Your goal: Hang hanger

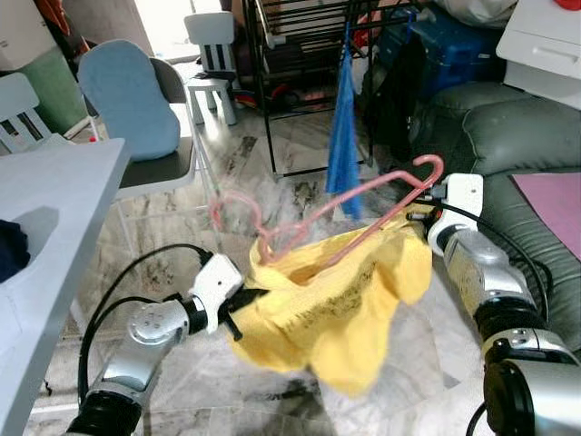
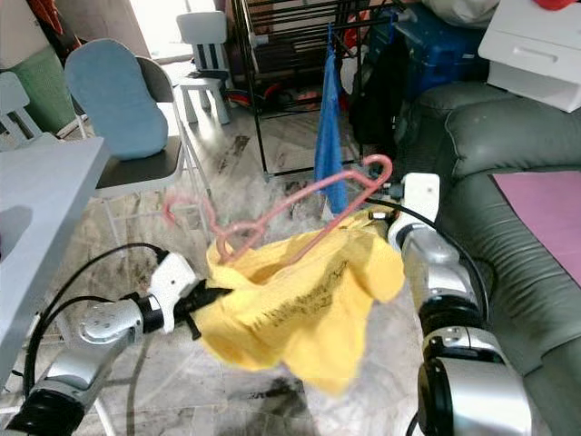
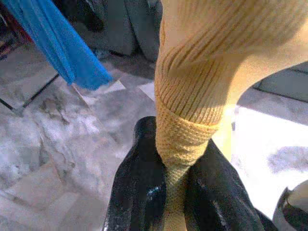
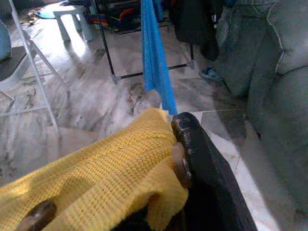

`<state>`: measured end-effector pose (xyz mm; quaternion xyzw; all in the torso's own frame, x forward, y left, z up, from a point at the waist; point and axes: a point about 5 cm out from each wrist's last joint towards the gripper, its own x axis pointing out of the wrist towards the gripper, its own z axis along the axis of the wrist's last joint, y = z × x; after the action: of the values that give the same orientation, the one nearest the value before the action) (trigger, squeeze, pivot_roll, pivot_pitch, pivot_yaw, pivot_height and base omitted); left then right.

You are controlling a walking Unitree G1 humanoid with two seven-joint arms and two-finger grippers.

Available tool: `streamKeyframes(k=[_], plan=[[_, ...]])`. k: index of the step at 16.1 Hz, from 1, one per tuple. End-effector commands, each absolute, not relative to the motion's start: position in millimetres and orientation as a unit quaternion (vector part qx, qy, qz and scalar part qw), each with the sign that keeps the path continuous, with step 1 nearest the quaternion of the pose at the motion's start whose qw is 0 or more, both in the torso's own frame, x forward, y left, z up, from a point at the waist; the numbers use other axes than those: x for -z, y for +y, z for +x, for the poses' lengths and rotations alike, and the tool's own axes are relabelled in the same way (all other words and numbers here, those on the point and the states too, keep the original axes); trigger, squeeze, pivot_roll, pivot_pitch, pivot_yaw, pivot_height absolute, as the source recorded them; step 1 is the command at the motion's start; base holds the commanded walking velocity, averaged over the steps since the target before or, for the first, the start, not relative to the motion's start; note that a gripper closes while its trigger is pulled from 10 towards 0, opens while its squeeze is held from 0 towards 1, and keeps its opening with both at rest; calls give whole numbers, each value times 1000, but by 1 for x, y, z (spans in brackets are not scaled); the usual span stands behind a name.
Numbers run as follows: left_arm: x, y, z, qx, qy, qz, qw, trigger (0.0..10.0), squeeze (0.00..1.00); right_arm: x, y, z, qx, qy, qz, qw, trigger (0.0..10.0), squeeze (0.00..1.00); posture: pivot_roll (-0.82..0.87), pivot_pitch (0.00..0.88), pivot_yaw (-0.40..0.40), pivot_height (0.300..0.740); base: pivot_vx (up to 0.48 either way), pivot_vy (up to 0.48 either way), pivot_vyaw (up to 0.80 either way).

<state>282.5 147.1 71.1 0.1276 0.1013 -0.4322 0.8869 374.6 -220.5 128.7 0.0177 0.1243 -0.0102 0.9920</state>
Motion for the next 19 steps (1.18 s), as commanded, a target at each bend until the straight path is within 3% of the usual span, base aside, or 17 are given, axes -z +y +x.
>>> streamKeyframes(k=[1,4,7,9,14,15,16,17,19], plan=[[-63,163,283,428,136,160,879,9412,0,-152,-231,380,40,82,28,995,0,0,-198,0,63,740,0,0,0],[-56,167,288,420,146,168,880,8784,0,-154,-237,379,48,78,26,995,0,0,-211,0,69,740,0,0,0],[-60,177,302,344,116,111,925,10000,0,-156,-242,378,59,70,26,996,0,0,-222,0,75,740,0,0,0],[-67,184,310,303,91,69,946,10000,0,-154,-243,378,60,73,24,995,0,0,-218,0,73,740,0,0,0],[-61,177,299,365,89,101,921,9922,0,-159,-241,380,62,63,26,996,0,0,-213,0,71,740,0,0,0],[-59,173,295,387,89,106,912,8078,0,-161,-243,381,64,62,28,996,0,0,-214,0,71,740,0,0,0],[-56,170,290,406,94,108,903,7765,0,-163,-243,382,65,59,28,996,0,0,-215,0,72,740,0,0,0],[-50,167,283,440,103,130,883,6118,0,-168,-242,385,63,54,28,996,0,0,-219,0,74,740,0,0,0],[-47,164,279,462,107,140,869,4941,0,-171,-239,387,61,50,29,996,0,0,-221,0,74,740,0,0,0]])
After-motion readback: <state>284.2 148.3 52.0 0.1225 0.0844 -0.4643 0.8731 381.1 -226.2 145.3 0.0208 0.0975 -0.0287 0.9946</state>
